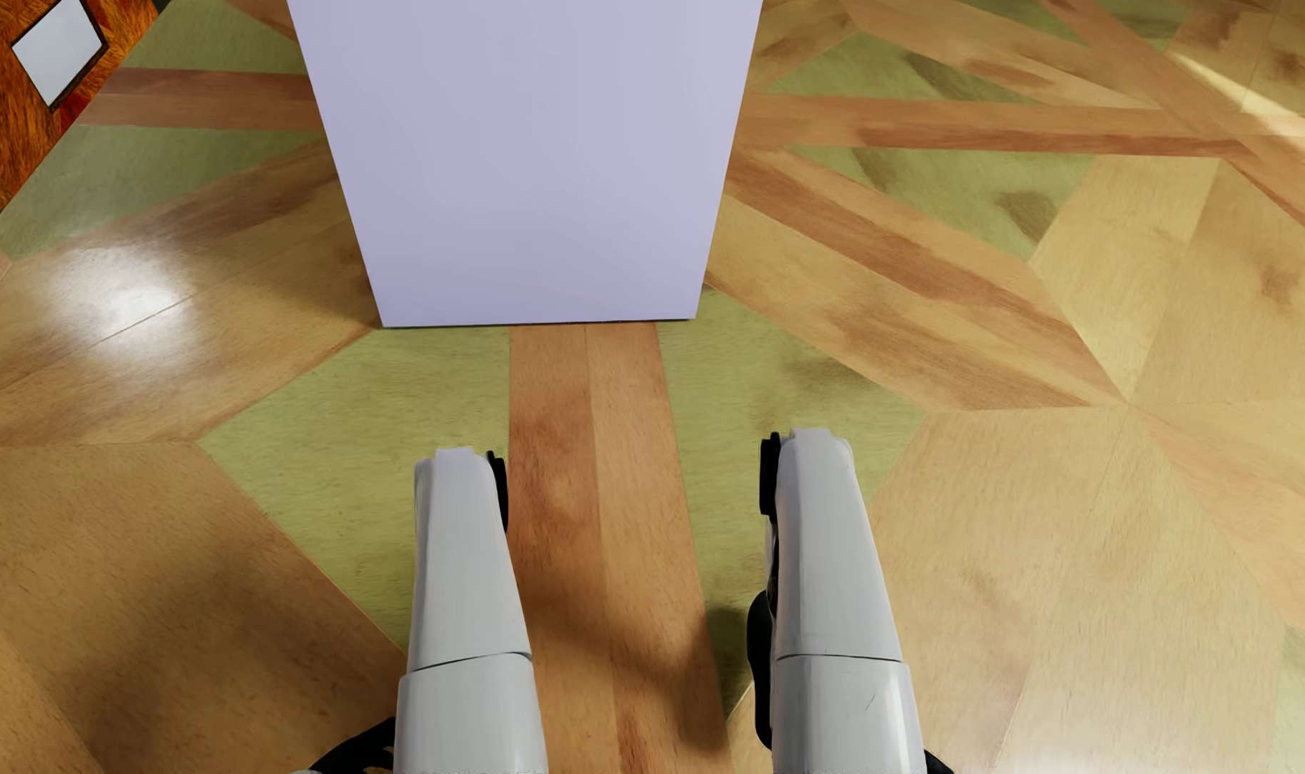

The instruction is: Get up from the dark blue box

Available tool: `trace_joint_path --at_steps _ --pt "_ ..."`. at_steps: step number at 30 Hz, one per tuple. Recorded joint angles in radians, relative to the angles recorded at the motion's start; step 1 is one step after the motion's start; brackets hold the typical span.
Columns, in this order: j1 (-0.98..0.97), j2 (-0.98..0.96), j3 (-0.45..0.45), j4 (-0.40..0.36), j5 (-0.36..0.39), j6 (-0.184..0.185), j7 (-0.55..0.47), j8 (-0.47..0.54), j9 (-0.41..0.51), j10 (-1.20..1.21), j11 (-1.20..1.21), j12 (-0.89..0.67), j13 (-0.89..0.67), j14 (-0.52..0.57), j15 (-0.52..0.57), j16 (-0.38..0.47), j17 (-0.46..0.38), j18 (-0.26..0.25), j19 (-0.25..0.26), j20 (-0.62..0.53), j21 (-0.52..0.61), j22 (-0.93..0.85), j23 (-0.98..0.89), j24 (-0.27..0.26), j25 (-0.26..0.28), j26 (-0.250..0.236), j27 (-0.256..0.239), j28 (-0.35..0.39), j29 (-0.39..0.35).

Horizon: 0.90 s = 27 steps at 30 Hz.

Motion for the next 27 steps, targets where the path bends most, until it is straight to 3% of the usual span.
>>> trace_joint_path --at_steps 4,7,9,10,12,13,14,16,17,18,19,21,22,24,27 --pt "-0.077 -0.071 0.003 -0.013 -0.015 0.003 -0.015 0.006 0.04 0.01 0.01 0.041 -0.008 -0.016 -0.014 0.036 -0.026 -0.001 0.015 0.061 -0.024 -0.147 -0.1 -0.037 0.014 -0.001 0.001 -0.037 0.014" --pt "-0.175 -0.167 0.006 -0.028 -0.033 0.007 -0.032 0.021 0.05 0.026 0.03 0.155 0.047 -0.02 -0.031 0.116 -0.086 -0.008 0.036 0.157 -0.104 -0.491 -0.332 -0.069 0.102 -0.017 -0.007 0.001 -0.059" --pt "-0.246 -0.233 0.008 -0.044 -0.052 0.016 -0.044 0.034 0.058 0.039 0.047 0.218 0.101 -0.01 -0.041 0.176 -0.133 -0.01 0.057 0.193 -0.175 -0.764 -0.581 -0.091 0.192 -0.031 -0.032 0.132 -0.207" --pt "-0.282 -0.267 0.01 -0.047 -0.061 0.021 -0.051 0.04 0.064 0.045 0.056 0.231 0.118 -0.001 -0.046 0.209 -0.159 -0.016 0.068 0.2 -0.204 -0.891 -0.724 -0.058 0.212 -0.04 -0.06 0.24 -0.3" --pt "-0.349 -0.331 0.009 -0.05 -0.071 0.034 -0.061 0.051 0.091 0.058 0.067 0.207 0.101 -0.002 -0.055 0.293 -0.235 -0.022 0.089 0.183 -0.235 -1.087 -1.001 -0.03 0.226 -0.073 -0.128 0.464 -0.473" --pt "-0.384 -0.363 0.008 -0.055 -0.075 0.043 -0.064 0.056 0.108 0.062 0.07 0.155 0.068 -0.005 -0.061 0.347 -0.291 -0.024 0.099 0.147 -0.229 -1.162 -1.121 0.001 0.208 -0.105 -0.174 0.553 -0.54" --pt "-0.418 -0.395 0.009 -0.059 -0.079 0.053 -0.067 0.062 0.127 0.064 0.071 0.07 0.023 -0.01 -0.066 0.408 -0.357 -0.027 0.11 0.088 -0.214 -1.22 -1.223 0.034 0.176 -0.135 -0.199 0.584 -0.544" --pt "-0.479 -0.456 0.013 -0.059 -0.083 0.067 -0.068 0.072 0.174 0.062 0.069 -0.202 -0.11 -0.019 -0.075 0.531 -0.526 -0.039 0.124 -0.12 -0.146 -1.289 -1.368 0.074 0.141 -0.175 -0.217 0.523 -0.403" --pt "-0.509 -0.485 0.015 -0.063 -0.091 0.074 -0.068 0.078 0.195 0.06 0.068 -0.385 -0.2 -0.022 -0.081 0.588 -0.621 -0.044 0.129 -0.284 -0.078 -1.308 -1.415 0.07 0.156 -0.189 -0.212 0.473 -0.301" --pt "-0.532 -0.508 0.017 -0.066 -0.095 0.076 -0.065 0.084 0.219 0.057 0.067 -0.603 -0.317 -0.028 -0.091 0.633 -0.709 -0.049 0.132 -0.487 0.031 -1.317 -1.441 0.056 0.176 -0.204 -0.225 0.435 -0.255" --pt "-0.555 -0.532 0.017 -0.064 -0.091 0.076 -0.064 0.084 0.236 0.054 0.065 -0.828 -0.448 -0.036 -0.099 0.662 -0.778 -0.056 0.131 -0.701 0.163 -1.32 -1.447 0.045 0.206 -0.227 -0.25 0.395 -0.28" --pt "-0.582 -0.562 0.015 -0.065 -0.086 0.074 -0.061 0.079 0.282 0.038 0.049 -1.206 -0.75 -0.051 -0.115 0.672 -0.857 -0.058 0.123 -1.054 0.406 -1.33 -1.433 0.004 0.259 -0.255 -0.272 0.481 -0.322" --pt "-0.586 -0.565 0.016 -0.066 -0.084 0.072 -0.061 0.078 0.3 0.025 0.035 -1.316 -0.894 -0.06 -0.124 0.662 -0.866 -0.057 0.128 -1.154 0.532 -1.332 -1.424 -0.008 0.272 -0.268 -0.291 0.521 -0.359" --pt "-0.58 -0.562 0.016 -0.078 -0.068 0.071 -0.053 0.067 0.32 -0.022 -0.013 -1.391 -1.065 -0.062 -0.133 0.63 -0.86 -0.045 0.115 -1.225 0.699 -1.322 -1.418 -0.007 0.279 -0.27 -0.304 0.573 -0.392" --pt "-0.509 -0.491 0.013 -0.089 -0.031 0.072 -0.026 0.046 0.312 -0.177 -0.17 -1.278 -1.031 -0.042 -0.118 0.559 -0.76 -0.02 0.077 -1.108 0.679 -1.21 -1.32 0.036 0.23 -0.269 -0.285 0.546 -0.375"
